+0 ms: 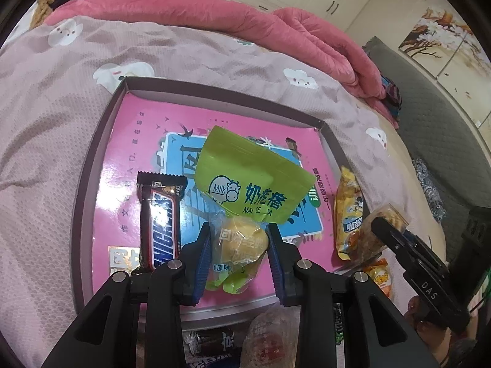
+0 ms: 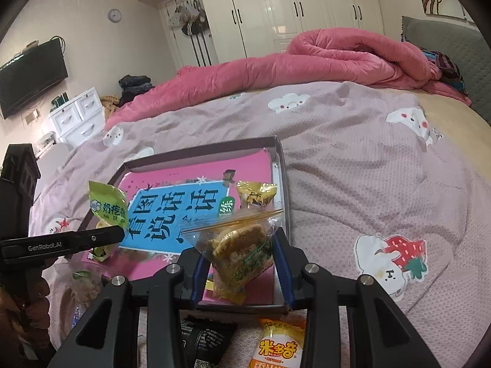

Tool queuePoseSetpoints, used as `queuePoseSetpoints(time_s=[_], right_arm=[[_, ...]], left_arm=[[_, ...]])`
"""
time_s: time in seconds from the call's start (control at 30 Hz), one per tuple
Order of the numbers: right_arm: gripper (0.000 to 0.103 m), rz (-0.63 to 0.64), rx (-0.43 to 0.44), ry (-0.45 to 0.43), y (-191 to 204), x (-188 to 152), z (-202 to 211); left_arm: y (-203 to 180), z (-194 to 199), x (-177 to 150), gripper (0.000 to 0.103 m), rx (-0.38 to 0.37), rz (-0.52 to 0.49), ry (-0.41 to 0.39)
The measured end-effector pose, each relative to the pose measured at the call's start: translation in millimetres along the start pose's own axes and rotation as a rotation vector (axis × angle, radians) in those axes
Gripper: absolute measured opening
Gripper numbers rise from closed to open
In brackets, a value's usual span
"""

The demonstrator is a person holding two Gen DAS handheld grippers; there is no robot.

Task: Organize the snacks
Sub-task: 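Carry both bags over the tray and open both grippers to drop them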

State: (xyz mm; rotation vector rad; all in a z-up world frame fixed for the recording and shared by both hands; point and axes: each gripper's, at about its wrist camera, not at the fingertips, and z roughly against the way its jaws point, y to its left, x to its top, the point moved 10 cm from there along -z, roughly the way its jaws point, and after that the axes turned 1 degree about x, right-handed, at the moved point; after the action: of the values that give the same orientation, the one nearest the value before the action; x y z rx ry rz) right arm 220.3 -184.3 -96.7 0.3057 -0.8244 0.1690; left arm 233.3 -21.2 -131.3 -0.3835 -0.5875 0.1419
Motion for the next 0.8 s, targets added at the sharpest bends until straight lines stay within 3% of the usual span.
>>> queuePoseSetpoints(time_s=[0.2, 0.8], right_arm=[[0.039, -0.038, 0.017, 0.029, -4, -6, -9], [0.039, 0.014, 0.068, 0.060, 22, -12, -14]], left_arm=[[1, -5, -1, 0.035, 0.001, 0.001, 0.010], [0, -19, -6, 0.035, 0.009, 0.002, 0.045]])
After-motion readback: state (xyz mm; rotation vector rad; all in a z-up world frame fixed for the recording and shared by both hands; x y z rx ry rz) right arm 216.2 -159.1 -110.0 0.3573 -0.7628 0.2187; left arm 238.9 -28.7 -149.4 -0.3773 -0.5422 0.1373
